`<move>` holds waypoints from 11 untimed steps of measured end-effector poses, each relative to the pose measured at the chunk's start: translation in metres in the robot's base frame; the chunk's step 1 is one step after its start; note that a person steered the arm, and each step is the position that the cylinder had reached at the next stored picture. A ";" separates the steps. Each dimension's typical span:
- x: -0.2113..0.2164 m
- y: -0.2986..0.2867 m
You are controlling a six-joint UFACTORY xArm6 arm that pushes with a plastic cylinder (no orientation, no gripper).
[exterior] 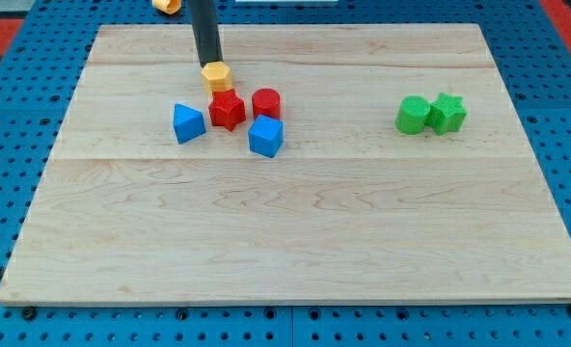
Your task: Slide the red star into the red circle
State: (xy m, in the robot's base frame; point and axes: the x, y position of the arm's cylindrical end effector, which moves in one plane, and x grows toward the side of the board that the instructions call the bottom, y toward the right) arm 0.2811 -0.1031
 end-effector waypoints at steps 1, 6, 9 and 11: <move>0.003 -0.008; 0.068 -0.048; 0.080 -0.002; 0.073 -0.043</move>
